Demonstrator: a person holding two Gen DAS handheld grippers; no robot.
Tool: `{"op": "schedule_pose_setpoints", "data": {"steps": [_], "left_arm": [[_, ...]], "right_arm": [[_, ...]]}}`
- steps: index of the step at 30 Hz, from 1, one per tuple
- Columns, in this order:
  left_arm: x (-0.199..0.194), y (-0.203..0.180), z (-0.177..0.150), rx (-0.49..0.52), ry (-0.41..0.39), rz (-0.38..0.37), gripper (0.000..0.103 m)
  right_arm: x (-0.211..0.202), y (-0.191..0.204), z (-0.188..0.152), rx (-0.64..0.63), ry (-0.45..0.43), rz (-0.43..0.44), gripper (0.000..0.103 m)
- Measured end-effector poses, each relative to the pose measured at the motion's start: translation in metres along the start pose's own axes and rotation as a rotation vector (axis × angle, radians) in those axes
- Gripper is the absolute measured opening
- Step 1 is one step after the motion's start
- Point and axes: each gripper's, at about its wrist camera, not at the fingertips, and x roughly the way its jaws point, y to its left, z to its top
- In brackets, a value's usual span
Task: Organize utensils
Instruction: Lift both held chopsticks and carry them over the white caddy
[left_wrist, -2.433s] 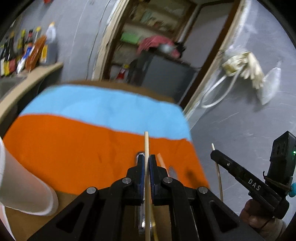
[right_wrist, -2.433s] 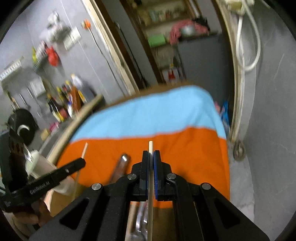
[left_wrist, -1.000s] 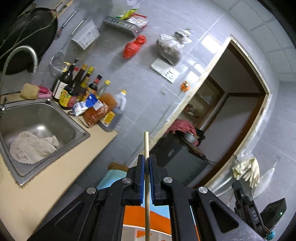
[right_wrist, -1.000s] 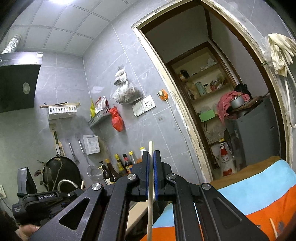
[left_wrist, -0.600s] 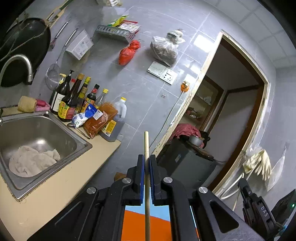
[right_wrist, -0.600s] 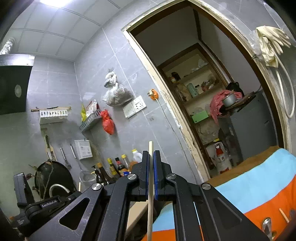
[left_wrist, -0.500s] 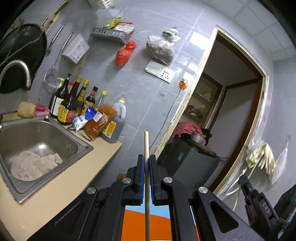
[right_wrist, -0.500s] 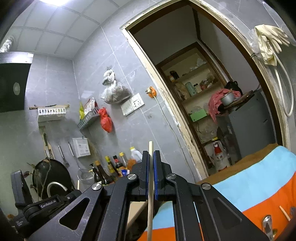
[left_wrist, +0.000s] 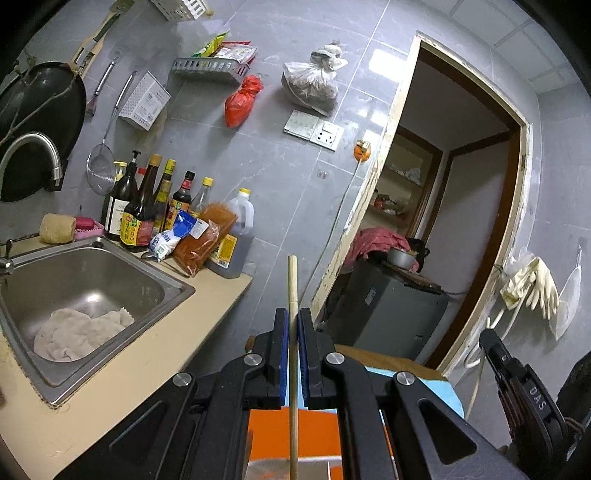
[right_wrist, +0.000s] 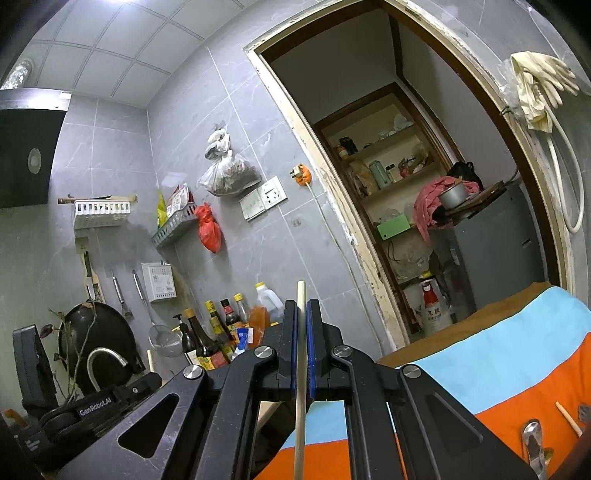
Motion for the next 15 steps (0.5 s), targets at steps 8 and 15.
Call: {"op": "schedule_pose_setpoints", "data": {"steps": [8,15], "left_arm": [[-0.009,0.004,-0.002,-0.002,0.057,0.0,0.005],[-0.014,0.002,-0.002,-0.008,0.132,-0.035,0.024]], "right_arm": [[-0.004,0.0,-0.001,-0.023,0.038,0.004,0.005],[-0.012,-0.002,0.001,-0.034,0.107,0.012,0.023]]}}
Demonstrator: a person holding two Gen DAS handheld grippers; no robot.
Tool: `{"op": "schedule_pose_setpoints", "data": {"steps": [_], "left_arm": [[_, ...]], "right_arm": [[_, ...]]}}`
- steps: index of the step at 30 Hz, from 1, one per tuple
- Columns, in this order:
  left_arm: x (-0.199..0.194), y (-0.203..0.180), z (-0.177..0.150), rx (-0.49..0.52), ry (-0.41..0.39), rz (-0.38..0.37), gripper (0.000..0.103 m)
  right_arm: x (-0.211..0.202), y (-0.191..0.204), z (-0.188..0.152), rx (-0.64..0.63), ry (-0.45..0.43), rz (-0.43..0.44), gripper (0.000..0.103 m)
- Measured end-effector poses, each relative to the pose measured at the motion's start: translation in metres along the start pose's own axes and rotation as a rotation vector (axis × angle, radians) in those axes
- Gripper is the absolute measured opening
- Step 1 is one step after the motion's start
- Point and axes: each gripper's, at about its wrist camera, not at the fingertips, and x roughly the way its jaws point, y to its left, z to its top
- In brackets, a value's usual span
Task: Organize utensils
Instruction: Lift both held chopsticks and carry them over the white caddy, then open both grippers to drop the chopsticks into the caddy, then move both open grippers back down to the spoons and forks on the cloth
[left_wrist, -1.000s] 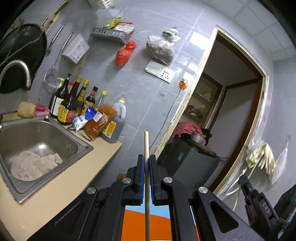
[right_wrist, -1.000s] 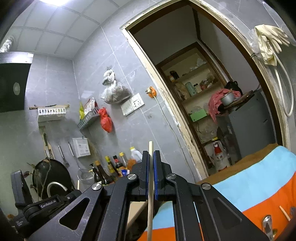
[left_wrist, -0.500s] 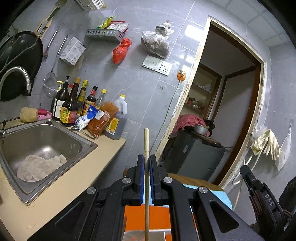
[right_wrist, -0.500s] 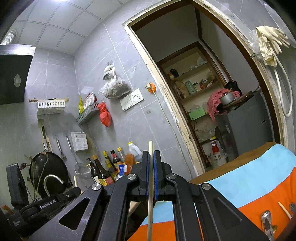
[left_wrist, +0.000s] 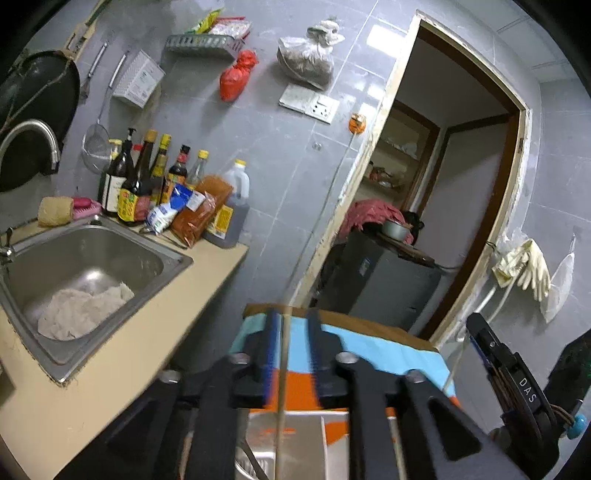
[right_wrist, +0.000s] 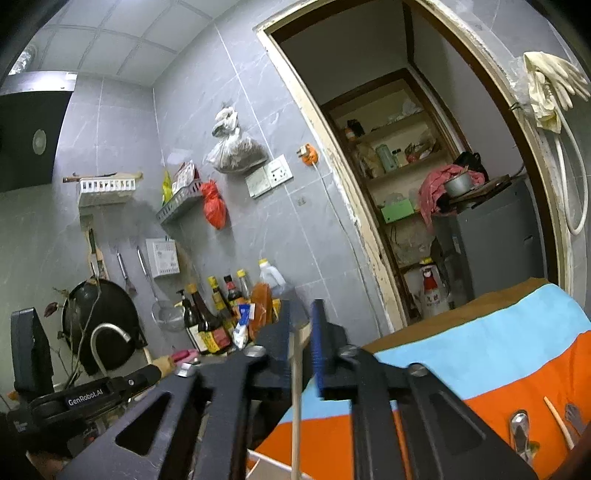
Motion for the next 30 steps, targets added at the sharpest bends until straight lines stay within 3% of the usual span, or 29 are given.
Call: {"op": "schedule_pose_setpoints", "data": {"steps": [1,2,6,9,11,15,17,20,30], "left_arm": [[-0.002,0.0,0.001,-0.01,0.001,-0.009,0.034],[-0.004,0.0,0.001,-0.016,-0.004,-0.013,0.041],[-0.011,-0.009,0.007,-0.001,-0.004,-0.02,0.044],[-0.015,-0.019,0.012,0.005,-0.014,-0.027,0.058],[-0.019,-0.029,0.017,0.01,-0.027,-0.038,0.065],[-0.026,-0.056,0.023,0.037,-0.06,-0.049,0.082],[-0.028,-0.069,0.025,0.049,-0.072,-0.06,0.093],[-0.031,-0.094,0.023,0.073,-0.093,-0.069,0.102],[-0.023,-0.173,-0.008,0.217,-0.08,-0.113,0.103]], "right_arm": [[-0.001,-0.002,0.001,0.012,0.011,0.003,0.034],[-0.003,-0.004,0.003,0.023,0.014,0.004,0.035],[-0.011,-0.005,0.011,0.016,0.013,-0.003,0.035],[-0.021,-0.01,0.024,0.011,0.01,-0.015,0.038],[-0.028,-0.013,0.035,0.007,0.001,-0.03,0.051],[-0.047,-0.022,0.059,-0.008,-0.024,-0.068,0.064],[-0.056,-0.027,0.07,-0.02,-0.031,-0.093,0.079],[-0.073,-0.037,0.087,-0.033,-0.04,-0.123,0.085],[-0.123,-0.073,0.123,-0.1,-0.054,-0.238,0.098]]}}
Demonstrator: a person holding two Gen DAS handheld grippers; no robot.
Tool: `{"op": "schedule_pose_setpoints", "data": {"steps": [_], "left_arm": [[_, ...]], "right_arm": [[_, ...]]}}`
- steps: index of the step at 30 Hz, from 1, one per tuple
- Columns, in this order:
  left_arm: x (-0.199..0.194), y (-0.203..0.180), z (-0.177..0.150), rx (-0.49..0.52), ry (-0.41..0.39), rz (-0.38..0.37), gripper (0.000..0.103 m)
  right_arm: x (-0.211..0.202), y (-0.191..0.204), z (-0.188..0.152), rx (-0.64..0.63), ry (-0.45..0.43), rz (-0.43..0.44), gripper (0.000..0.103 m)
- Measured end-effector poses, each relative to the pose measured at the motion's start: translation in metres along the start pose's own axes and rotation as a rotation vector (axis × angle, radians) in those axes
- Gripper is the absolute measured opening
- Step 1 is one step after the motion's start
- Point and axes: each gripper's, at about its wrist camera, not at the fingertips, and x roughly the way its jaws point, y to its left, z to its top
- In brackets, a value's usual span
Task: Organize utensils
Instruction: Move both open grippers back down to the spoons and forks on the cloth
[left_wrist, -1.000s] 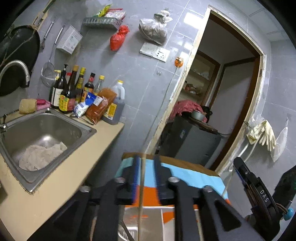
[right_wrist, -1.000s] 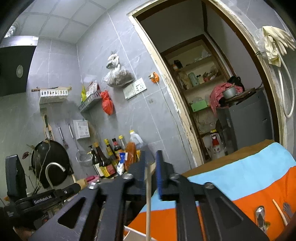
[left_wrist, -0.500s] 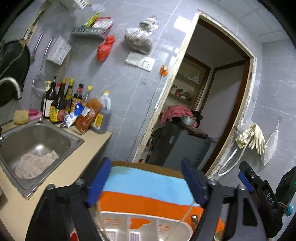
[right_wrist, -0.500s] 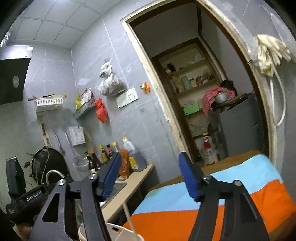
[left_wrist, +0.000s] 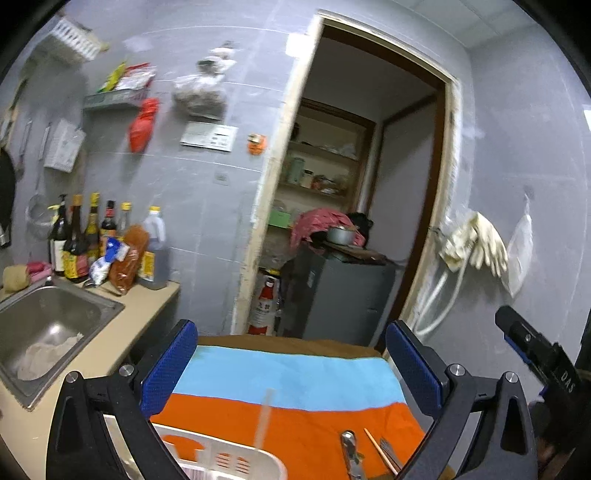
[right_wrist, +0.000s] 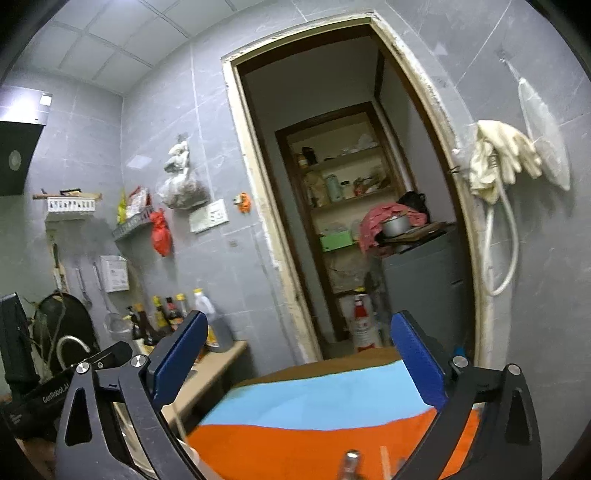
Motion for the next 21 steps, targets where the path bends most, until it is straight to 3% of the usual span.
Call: {"op": "schedule_pose_setpoints", "data": {"steps": [9,21], "left_arm": [[0.022,-0.053,-0.025,0.065,0.089,-0.071,0.103],[0.066,-0.088,-0.057,0.088,0.222,-0.089,0.103]], "right_arm": [[-0.013,-0.055,-0.003,-0.006,0.057,-0.079,0.098],[0.01,-0.134,-0.04,0.031,0.238,-0.121,0.098]]}}
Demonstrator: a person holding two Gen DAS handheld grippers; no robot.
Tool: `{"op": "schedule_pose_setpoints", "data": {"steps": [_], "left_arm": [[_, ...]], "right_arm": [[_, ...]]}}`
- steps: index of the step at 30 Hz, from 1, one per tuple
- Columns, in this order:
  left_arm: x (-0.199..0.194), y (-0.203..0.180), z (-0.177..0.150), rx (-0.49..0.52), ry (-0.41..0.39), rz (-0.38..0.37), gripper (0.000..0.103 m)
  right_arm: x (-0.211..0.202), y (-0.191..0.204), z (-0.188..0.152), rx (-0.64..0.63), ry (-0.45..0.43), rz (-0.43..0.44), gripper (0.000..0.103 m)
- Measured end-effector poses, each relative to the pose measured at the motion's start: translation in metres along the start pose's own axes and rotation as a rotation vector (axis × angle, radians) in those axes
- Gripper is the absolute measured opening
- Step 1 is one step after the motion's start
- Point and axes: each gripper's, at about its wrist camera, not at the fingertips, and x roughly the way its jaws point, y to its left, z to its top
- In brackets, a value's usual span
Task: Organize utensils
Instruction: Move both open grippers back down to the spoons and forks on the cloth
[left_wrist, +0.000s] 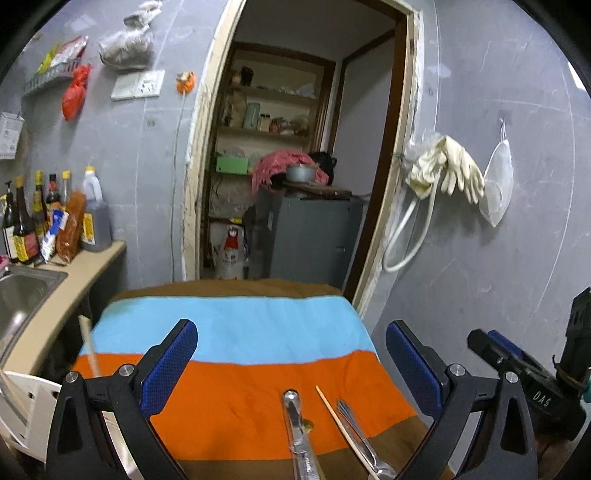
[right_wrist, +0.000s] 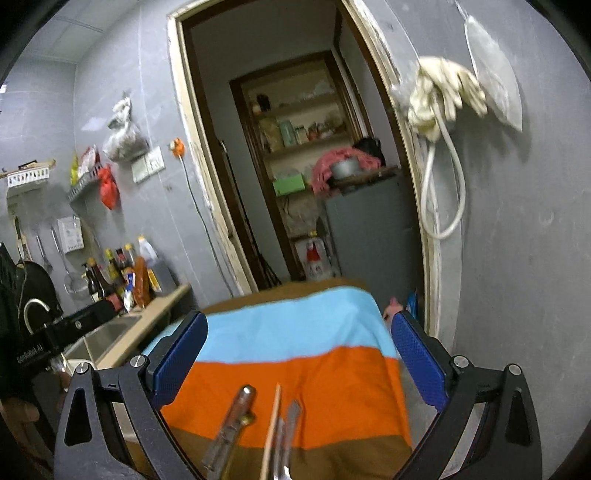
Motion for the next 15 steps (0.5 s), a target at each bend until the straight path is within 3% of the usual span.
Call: {"op": "schedule_pose_setpoints", "data": {"steps": [10,15], "left_arm": [[0.048,-0.012,-0.029,-0.014,0.118,-0.009,0.102],[0.073,-0.009,-0.05,-0.025,0.207,0.01,0.102]], "right_arm": [[0.04,-0.043,-0.043,0.049,0.15,0.008,0.097],[0.059,-0.057,-0.065,0.094,0.221,0.013,0.089]]}}
